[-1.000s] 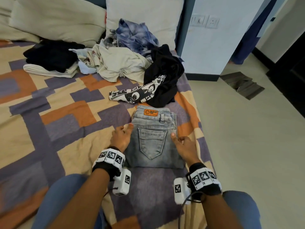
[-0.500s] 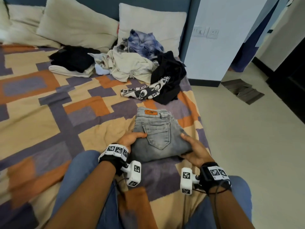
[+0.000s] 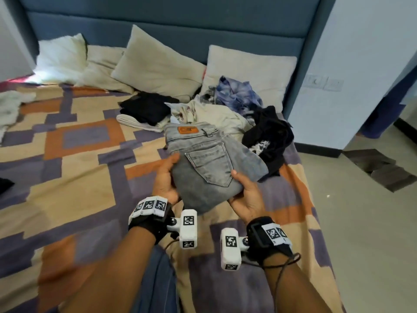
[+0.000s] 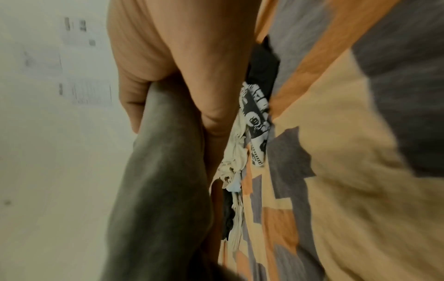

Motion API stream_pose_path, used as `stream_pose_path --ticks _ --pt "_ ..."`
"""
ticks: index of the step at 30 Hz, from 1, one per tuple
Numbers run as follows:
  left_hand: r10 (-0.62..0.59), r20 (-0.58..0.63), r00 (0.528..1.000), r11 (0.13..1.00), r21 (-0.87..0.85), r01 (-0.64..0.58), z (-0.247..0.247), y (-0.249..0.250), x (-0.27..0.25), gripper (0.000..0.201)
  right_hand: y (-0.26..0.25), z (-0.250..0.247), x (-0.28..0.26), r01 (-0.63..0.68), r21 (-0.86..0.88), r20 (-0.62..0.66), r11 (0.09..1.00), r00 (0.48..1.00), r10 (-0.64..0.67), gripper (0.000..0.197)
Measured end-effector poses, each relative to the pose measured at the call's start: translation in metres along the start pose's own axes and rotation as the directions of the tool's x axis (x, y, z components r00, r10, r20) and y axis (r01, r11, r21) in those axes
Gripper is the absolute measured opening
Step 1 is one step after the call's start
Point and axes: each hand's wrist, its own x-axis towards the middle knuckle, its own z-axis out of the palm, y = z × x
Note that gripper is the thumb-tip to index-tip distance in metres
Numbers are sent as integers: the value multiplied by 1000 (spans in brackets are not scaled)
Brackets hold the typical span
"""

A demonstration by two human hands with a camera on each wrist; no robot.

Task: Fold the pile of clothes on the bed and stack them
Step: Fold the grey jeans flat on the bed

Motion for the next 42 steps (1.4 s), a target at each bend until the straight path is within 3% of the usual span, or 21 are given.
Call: stream_pose_path --ticks 3,6,8,10,13,15,16,18,19,22,24,26,27,28,30,33,38,40,42 --pt "41 -22 999 999 -32 -42 -13 30 32 53 3 19 54 -62 -113 -19 992 998 60 41" --pt "24 -64 998 1000 8 -23 -42 55 97 47 17 39 136 -150 -204 -60 967 988 140 62" --pt "27 -100 995 999 34 -24 -62 71 138 46 23 57 192 -169 -254 -32 952 986 166 51" --pt "43 -116 992 999 28 -40 -79 94 187 62 27 84 254 -156 -291 35 944 984 174 44" --pt "140 -177 974 990 43 -134 -81 144 254 28 32 141 342 -96 -330 165 939 974 158 41" --pt "203 -242 949 978 87 -187 -73 170 284 31 35 174 383 -38 -340 173 940 980 102 49" --pt "232 -270 934 971 124 -205 -76 200 328 32 49 198 437 -54 -337 173 940 978 118 59" --pt "260 -263 929 964 117 -237 -68 222 348 29 47 222 454 -19 -314 227 949 969 95 77" --pt "301 -242 922 952 140 -273 -68 238 363 29 46 234 467 9 -280 285 960 955 75 73" --pt "371 -288 883 924 214 -318 -77 291 421 56 49 272 528 36 -217 335 975 941 40 53" --pt "308 -341 888 927 316 -201 -108 315 465 80 61 283 556 12 -234 303 972 951 61 49" --pt "209 -394 895 922 385 -46 -119 307 472 88 78 270 576 -53 -377 236 925 960 151 42" --pt "224 -410 884 896 443 -22 -123 295 470 80 86 257 581 -68 -470 184 880 967 174 37" --pt "245 -413 877 881 473 -23 -128 281 468 71 95 243 587 -57 -542 143 839 977 159 33" --pt "272 -434 859 885 464 -46 -144 254 465 76 107 225 594 30 -622 113 782 992 52 30" --pt "297 -444 845 913 392 -115 -163 236 468 80 112 216 589 86 -608 121 789 993 -15 28" --pt "302 -416 858 927 338 -162 -137 220 459 66 99 218 558 54 -487 169 872 985 33 30" --pt "328 -441 835 908 393 -148 -133 213 457 61 90 212 540 9 -469 184 883 979 87 39" --pt "380 -497 780 874 468 -128 -129 209 449 51 78 200 521 4 -563 181 827 976 119 45"
